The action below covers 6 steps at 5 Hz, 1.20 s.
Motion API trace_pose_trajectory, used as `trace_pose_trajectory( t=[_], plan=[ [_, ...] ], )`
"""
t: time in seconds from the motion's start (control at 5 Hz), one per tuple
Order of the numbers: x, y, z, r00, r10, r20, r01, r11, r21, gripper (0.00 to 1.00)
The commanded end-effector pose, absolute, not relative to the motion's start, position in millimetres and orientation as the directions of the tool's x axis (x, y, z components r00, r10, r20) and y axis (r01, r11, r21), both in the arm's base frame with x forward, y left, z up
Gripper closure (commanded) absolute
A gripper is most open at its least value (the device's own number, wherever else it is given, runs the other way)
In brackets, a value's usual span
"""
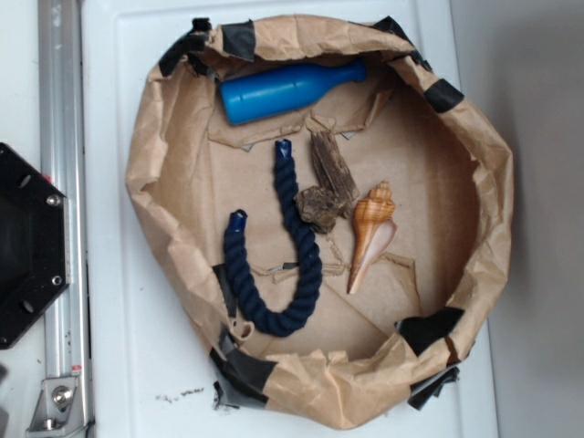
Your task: Grab the rock.
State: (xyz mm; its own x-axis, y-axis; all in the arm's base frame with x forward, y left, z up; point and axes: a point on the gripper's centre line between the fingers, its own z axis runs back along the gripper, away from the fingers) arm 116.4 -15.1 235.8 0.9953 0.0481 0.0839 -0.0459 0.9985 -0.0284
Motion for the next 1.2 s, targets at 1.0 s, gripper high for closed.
trace_pose_trajectory(
  t=[1.0],
  plan=[
    [256, -9, 93, 0.968, 0.248, 0.041, -0.243, 0.964, -0.105, 0.00]
  ],
)
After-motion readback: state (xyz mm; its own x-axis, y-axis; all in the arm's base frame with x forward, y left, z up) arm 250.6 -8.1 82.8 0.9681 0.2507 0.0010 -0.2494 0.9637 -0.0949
